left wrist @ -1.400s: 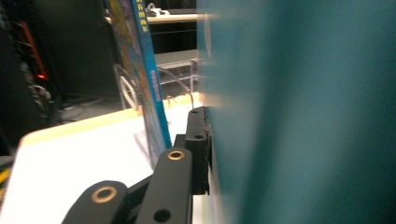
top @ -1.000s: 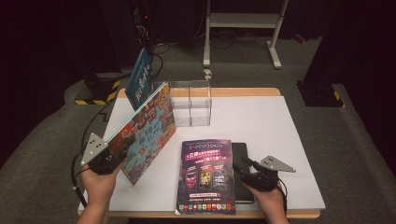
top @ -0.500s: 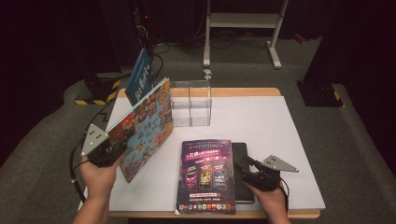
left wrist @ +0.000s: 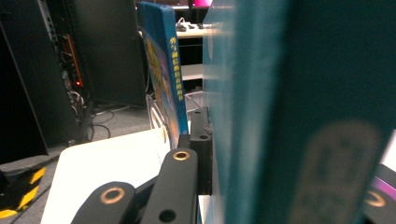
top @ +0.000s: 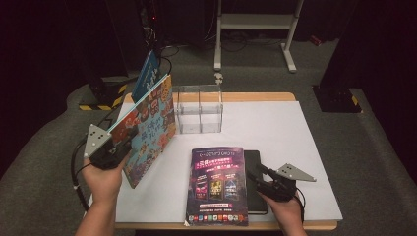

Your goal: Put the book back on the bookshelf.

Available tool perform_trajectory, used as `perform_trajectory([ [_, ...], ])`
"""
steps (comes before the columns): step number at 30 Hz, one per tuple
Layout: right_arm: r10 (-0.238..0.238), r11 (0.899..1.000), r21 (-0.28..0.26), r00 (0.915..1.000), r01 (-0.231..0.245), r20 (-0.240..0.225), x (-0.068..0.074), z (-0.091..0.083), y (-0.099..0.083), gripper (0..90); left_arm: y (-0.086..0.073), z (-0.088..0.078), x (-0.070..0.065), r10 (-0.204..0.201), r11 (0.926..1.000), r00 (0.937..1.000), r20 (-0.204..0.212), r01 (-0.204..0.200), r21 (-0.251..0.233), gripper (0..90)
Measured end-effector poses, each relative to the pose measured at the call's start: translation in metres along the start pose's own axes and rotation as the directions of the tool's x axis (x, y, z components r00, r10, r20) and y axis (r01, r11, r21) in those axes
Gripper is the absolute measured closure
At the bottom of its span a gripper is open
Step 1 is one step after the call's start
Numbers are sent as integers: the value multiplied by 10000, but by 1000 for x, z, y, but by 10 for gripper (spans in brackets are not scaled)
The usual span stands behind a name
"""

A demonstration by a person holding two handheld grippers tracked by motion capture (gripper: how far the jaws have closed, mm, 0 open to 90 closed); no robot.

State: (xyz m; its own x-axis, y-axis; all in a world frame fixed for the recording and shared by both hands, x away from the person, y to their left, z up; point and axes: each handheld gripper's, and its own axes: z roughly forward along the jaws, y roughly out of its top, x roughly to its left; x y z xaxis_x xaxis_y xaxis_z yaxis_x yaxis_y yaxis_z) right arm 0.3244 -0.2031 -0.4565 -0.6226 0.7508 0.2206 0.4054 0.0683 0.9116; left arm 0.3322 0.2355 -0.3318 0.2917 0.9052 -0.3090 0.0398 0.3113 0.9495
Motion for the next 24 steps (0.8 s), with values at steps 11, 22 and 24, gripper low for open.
perform_trajectory([
  [11, -25, 10000, 16, 10000, 25, -45, 1, 0, 0, 497, -9, 34, -18, 286, 9989, 9977, -616, -307, -343, 815],
  [22, -11, 10000, 64, 9999, 12, -148, 3, 1, -1, 497, -19, 65, -21, 275, 9963, 9913, -1290, -377, -772, 814],
  [24, -2, 10000, 53, 9999, 3, -163, 3, 1, -1, 498, -22, 71, -23, 325, 9952, 9899, -1382, -448, -866, 814],
])
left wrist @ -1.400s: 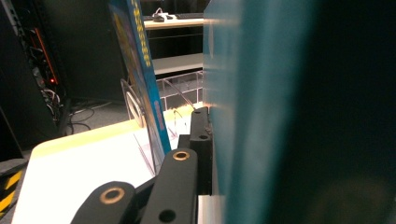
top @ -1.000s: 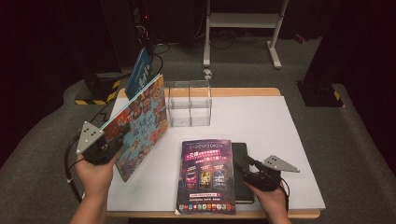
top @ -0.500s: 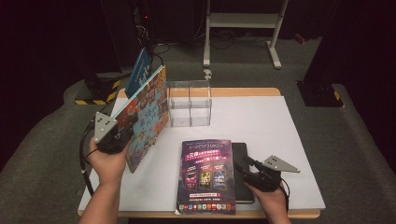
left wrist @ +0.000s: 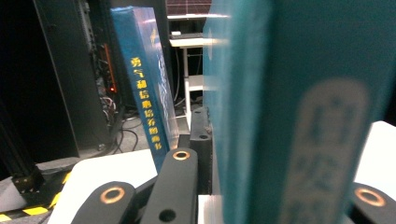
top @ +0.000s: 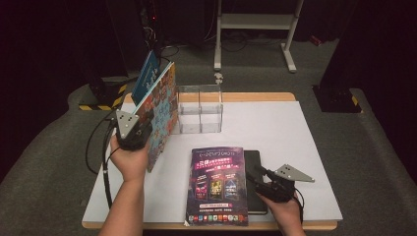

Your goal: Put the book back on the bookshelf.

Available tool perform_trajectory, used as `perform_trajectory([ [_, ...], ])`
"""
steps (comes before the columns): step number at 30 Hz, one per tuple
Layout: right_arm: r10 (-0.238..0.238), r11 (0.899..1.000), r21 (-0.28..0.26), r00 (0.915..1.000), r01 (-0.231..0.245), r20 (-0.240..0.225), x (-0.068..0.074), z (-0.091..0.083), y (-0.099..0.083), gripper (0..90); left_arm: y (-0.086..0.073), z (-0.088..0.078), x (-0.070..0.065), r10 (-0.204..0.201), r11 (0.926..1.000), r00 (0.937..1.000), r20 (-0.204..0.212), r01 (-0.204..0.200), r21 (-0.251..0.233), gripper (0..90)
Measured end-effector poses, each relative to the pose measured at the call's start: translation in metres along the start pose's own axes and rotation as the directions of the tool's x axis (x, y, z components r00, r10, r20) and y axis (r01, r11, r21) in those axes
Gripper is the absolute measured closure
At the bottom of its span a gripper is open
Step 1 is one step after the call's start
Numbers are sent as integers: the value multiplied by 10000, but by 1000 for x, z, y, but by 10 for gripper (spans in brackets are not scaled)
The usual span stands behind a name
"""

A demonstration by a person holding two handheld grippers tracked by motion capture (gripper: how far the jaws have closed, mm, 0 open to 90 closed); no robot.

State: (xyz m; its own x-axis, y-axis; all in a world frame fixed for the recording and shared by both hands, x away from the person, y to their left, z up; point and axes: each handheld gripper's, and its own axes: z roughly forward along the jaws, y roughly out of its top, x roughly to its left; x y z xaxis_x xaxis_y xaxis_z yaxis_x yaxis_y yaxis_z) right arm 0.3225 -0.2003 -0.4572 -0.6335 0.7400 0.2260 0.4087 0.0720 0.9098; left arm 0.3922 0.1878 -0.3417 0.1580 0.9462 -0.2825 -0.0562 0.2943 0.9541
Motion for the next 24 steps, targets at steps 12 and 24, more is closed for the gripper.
perform_trajectory([
  [12, -3, 10000, -53, 10000, 2, -84, 0, -1, 0, 500, -11, 23, -8, 289, 9992, 9994, -202, -295, -277, 814],
  [24, -24, 10000, -15, 9999, 23, -150, 2, 0, -1, 502, -21, 32, -5, -21, 9987, 9994, -336, 4, -502, 813],
])
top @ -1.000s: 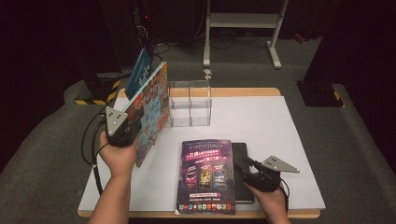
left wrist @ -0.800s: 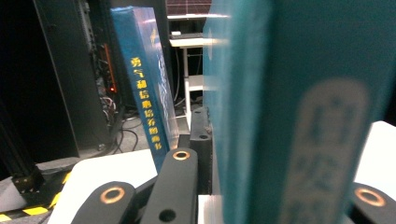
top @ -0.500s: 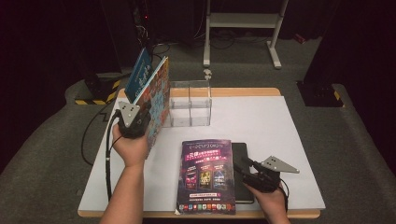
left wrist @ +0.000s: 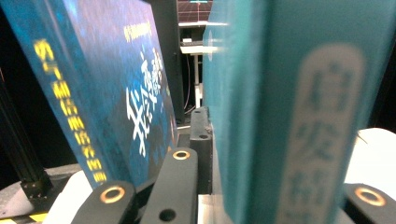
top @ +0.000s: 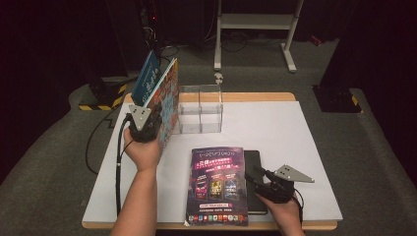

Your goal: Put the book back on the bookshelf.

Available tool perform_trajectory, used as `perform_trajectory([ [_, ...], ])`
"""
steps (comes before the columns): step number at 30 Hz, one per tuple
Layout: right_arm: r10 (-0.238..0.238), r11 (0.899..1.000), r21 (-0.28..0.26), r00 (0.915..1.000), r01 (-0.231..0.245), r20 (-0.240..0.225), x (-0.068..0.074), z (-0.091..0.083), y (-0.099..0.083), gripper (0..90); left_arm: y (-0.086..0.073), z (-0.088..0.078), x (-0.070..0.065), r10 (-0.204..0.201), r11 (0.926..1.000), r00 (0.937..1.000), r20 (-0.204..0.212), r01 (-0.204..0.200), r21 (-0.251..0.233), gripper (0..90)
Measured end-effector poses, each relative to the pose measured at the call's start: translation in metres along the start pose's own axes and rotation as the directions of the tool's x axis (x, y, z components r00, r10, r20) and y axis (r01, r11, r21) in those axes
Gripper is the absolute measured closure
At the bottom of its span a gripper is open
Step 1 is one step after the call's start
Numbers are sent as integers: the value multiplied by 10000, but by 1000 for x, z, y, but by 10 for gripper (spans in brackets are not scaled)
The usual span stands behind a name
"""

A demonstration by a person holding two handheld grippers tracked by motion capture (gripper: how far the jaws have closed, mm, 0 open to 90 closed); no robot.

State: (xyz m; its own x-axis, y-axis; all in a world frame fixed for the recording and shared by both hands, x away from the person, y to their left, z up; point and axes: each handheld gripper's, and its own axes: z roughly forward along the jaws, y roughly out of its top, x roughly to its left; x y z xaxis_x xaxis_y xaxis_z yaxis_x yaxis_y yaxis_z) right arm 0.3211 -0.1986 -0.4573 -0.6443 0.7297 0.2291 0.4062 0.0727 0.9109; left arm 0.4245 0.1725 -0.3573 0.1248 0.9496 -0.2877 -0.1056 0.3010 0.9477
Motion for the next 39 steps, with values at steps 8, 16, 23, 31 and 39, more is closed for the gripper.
perform_trajectory([
  [8, -15, 10000, 40, 10000, 15, -14, 1, 0, -1, 503, -7, -10, 2, -84, 9999, 10000, 50, 84, -70, 809],
  [16, -24, 10000, 57, 10000, 24, -4, 2, 0, -2, 504, -12, -21, 5, -155, 9997, 9999, 37, 154, 196, 803],
  [23, 29, 9999, 111, 10000, -29, 46, 2, 2, -3, 504, -16, -28, 10, -312, 9991, 9995, 112, 308, 307, 799],
  [31, -20, 9998, 192, 10000, 20, -11, 3, 3, -4, 503, -17, -32, 11, -505, 9981, 9983, 281, 494, 379, 783],
  [39, -15, 9997, 243, 10000, 15, 5, 3, 4, -5, 503, -18, -39, 16, -792, 9954, 9952, 581, 757, 593, 759],
])
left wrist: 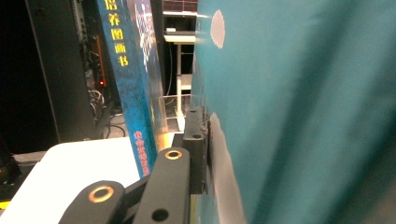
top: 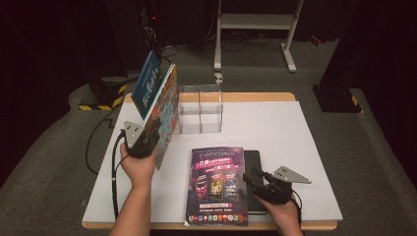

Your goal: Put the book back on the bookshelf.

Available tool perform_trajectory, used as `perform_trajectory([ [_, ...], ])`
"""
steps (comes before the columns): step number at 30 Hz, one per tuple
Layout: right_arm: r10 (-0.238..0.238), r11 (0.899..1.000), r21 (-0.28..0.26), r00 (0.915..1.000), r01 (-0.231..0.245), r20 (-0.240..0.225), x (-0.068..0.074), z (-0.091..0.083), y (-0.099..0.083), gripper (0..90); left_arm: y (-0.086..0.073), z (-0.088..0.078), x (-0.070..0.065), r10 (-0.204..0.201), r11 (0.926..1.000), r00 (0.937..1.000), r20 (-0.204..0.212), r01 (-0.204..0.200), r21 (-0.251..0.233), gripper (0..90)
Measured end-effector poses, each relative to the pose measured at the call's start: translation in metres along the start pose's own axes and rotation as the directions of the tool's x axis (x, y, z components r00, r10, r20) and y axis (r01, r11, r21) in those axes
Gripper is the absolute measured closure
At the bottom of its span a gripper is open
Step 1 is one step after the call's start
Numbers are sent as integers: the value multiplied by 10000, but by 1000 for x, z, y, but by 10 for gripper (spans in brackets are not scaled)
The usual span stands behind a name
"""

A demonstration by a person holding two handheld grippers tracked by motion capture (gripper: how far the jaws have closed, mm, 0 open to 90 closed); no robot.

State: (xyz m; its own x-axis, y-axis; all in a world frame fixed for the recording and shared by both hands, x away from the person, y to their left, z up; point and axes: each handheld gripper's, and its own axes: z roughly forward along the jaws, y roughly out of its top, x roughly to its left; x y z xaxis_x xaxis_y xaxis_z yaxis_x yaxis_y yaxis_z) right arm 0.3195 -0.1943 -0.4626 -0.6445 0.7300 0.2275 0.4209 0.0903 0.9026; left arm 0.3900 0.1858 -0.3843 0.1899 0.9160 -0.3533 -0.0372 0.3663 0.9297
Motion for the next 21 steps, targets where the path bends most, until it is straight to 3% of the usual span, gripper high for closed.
perform_trajectory([
  [10, -54, 10000, 60, 10000, 53, 34, 0, 1, -1, 502, -18, -18, 9, 411, 9976, 9992, 21, -412, 561, 751],
  [21, -72, 10000, 60, 10000, 71, 56, 1, 0, -1, 502, -40, -36, 23, 525, 9928, 9984, -199, -501, 1090, 756],
])
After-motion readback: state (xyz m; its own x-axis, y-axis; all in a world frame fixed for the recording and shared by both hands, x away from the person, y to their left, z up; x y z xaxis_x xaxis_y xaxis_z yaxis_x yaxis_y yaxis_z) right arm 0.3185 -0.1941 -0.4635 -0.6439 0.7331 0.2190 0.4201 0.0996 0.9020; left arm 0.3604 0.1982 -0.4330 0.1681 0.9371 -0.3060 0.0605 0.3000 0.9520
